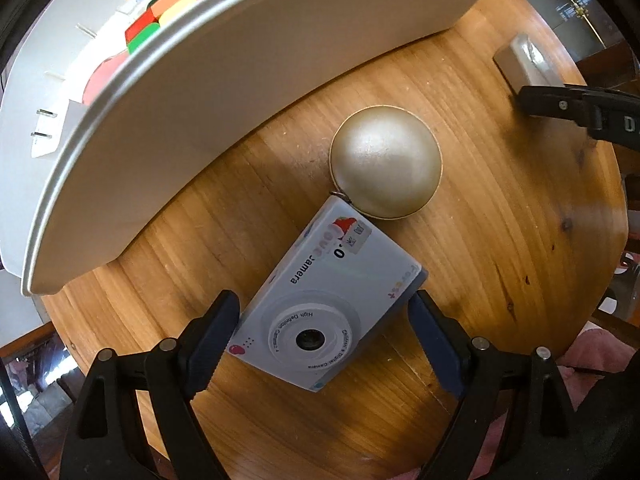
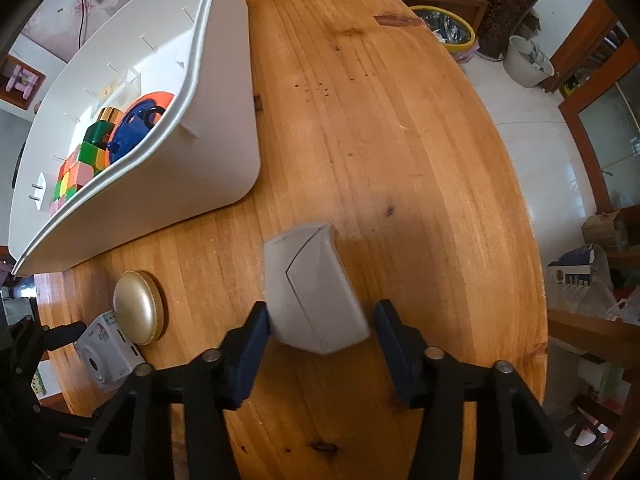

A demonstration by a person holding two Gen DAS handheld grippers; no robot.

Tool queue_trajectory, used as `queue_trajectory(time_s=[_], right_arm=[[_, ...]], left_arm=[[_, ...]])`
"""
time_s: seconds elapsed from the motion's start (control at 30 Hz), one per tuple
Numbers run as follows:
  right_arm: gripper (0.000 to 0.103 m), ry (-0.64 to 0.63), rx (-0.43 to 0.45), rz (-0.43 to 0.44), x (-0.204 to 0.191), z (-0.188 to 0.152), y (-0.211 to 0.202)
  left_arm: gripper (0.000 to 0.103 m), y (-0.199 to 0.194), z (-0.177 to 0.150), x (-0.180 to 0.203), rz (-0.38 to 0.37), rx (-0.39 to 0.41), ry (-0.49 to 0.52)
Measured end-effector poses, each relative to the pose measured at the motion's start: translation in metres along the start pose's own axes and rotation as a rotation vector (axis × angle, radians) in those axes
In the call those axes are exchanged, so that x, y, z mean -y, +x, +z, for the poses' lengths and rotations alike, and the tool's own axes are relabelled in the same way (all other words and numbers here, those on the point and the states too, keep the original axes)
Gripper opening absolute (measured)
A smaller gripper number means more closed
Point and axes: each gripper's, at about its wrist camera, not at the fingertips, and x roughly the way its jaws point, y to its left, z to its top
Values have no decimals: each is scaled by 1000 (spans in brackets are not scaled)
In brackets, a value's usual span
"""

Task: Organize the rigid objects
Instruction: 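Close the left tool on the white lens gadget while the right tool holds the beige block, then lift the lens gadget with the left tool while the right tool carries the beige block toward the bin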

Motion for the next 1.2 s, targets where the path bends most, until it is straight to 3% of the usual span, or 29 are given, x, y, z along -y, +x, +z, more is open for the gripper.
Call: queue_trajectory(time_s=[0.6, 1.2], right_arm=[[51, 44, -19, 114, 21, -8, 1], [51, 77, -83, 216, 13, -33, -3]], left_arm=[[87, 23, 13, -21, -18, -12, 23], [72, 14, -18, -29, -21, 52, 3]])
